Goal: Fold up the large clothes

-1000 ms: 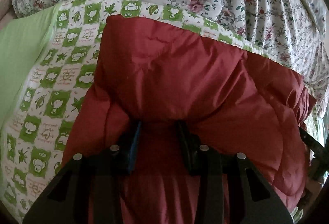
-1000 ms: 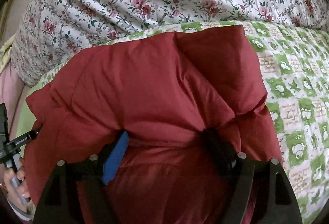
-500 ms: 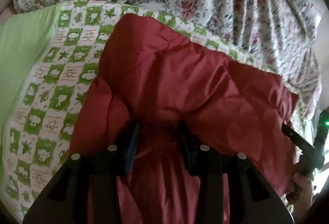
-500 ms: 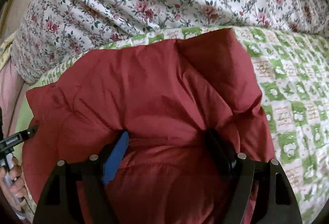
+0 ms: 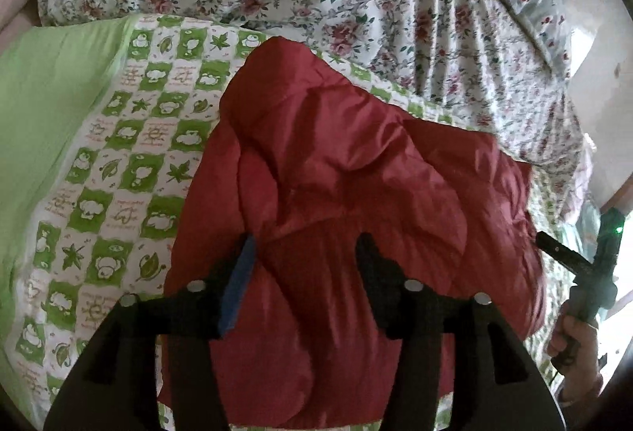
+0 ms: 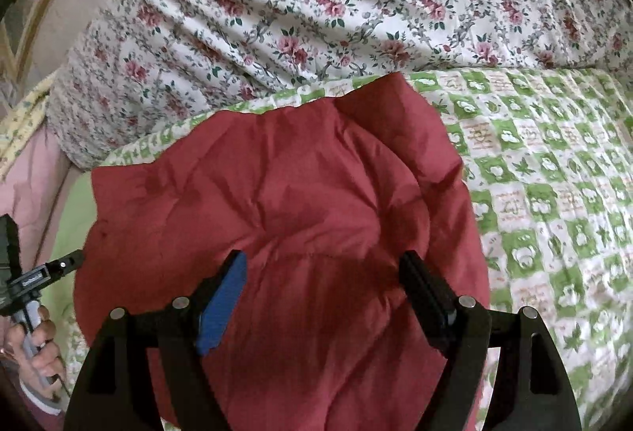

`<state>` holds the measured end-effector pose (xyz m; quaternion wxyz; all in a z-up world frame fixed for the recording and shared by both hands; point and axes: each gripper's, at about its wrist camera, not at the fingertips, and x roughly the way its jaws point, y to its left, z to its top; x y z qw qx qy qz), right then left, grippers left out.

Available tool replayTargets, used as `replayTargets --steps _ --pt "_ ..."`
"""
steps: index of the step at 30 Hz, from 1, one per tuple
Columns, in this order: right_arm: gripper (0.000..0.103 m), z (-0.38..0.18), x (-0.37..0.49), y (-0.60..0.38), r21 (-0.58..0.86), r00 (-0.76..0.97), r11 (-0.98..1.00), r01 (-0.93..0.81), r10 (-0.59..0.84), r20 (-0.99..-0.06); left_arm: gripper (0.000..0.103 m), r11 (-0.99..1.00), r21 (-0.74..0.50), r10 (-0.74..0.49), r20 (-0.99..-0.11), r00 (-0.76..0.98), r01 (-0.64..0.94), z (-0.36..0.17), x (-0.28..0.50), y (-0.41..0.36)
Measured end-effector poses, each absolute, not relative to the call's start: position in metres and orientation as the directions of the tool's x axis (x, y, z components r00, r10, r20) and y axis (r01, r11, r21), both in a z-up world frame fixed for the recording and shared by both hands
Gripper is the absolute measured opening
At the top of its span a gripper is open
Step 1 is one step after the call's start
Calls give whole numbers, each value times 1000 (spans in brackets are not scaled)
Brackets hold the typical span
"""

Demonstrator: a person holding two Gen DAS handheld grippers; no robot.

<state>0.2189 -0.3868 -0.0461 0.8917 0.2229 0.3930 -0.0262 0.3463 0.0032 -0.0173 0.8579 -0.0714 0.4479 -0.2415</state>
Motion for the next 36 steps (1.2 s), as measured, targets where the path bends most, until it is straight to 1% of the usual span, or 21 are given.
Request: replayTargets --steps 2,4,15,20,24,27,29,32,33,36 --pt "80 -45 209 -390 382 693 898 219 132 -709 69 872 -343 -483 -723 494 350 -15 342 10" --pt "80 -44 202 -393 383 694 898 219 132 -707 73 875 -343 -478 -717 507 341 -15 340 17" --pt "83 -50 174 -411 437 695 866 242 159 -701 73 870 -404 -492 -728 477 281 -33 345 49" --pt "86 -64 168 -430 503 702 820 271 190 -687 73 873 -420 -487 -747 453 246 -46 353 56" --pt "86 -80 166 -441 549 692 781 298 220 -688 73 835 -500 -549 -726 413 231 -58 359 63" --pt "86 -92 166 -448 599 697 746 292 263 -667 74 787 -576 -615 -695 372 222 -68 364 68" --pt "86 -102 168 -453 641 702 713 286 299 -647 82 769 -602 -635 -686 354 214 -75 367 69" --pt "87 -117 172 -459 683 695 668 295 341 -633 83 747 -632 -661 -671 336 206 -81 370 68" --pt "89 -121 172 -460 695 693 656 295 353 -628 83 736 -646 -672 -663 330 203 -84 371 68" --pt "94 -134 175 -463 729 691 617 296 388 -610 88 712 -679 -696 -648 310 179 -93 377 65"
